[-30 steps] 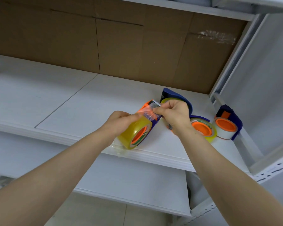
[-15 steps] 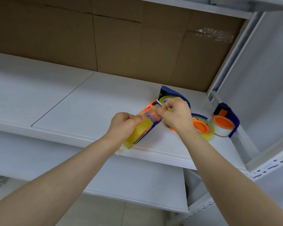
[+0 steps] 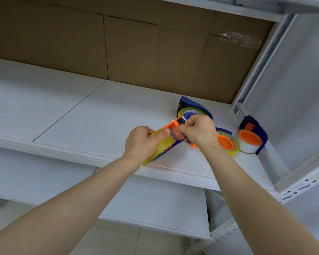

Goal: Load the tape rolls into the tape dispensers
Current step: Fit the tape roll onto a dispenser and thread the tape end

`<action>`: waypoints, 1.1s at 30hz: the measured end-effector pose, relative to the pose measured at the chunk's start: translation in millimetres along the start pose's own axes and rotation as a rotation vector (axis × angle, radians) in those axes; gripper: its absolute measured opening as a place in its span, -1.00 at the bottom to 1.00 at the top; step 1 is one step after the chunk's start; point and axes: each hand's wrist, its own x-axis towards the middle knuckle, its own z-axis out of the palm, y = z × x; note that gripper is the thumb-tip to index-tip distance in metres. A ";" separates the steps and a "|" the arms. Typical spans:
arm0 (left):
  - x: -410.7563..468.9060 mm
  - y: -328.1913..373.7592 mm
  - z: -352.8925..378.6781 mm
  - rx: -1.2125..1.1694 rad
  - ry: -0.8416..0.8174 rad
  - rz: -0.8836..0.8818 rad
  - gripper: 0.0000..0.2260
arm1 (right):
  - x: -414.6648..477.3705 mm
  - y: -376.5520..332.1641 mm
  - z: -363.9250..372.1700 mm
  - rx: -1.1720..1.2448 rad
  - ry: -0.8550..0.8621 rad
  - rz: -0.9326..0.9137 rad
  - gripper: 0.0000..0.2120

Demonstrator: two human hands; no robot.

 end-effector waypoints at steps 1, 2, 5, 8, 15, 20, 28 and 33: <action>0.2 0.3 1.3 0.027 0.005 0.014 -0.67 | 1.0 0.9 -0.1 -0.016 -0.006 0.006 -0.87; 0.0 0.9 2.5 0.055 0.009 0.030 -0.66 | 1.8 2.0 0.2 -0.035 -0.008 0.009 -0.86; 0.1 3.3 4.6 0.124 0.026 0.089 -0.63 | 1.1 7.0 2.3 -0.092 0.024 -0.025 -0.84; 1.4 3.5 5.1 0.180 0.040 0.144 -0.59 | -2.1 12.4 4.2 -0.139 0.045 -0.060 -0.83; 4.1 3.3 7.2 0.263 0.031 0.210 -0.54 | 2.6 17.2 -2.1 -0.214 0.057 -0.049 -0.75; 5.9 4.4 4.8 0.283 0.026 0.205 -0.52 | -4.3 25.9 6.5 -0.239 0.188 -0.164 -0.73; 10.3 6.0 7.6 0.347 0.027 0.206 -0.52 | -5.0 35.7 17.0 -0.120 0.236 -0.173 -0.74; 11.2 8.7 5.7 0.404 0.033 0.185 -0.54 | -3.8 33.6 25.9 -0.065 0.256 -0.150 -0.75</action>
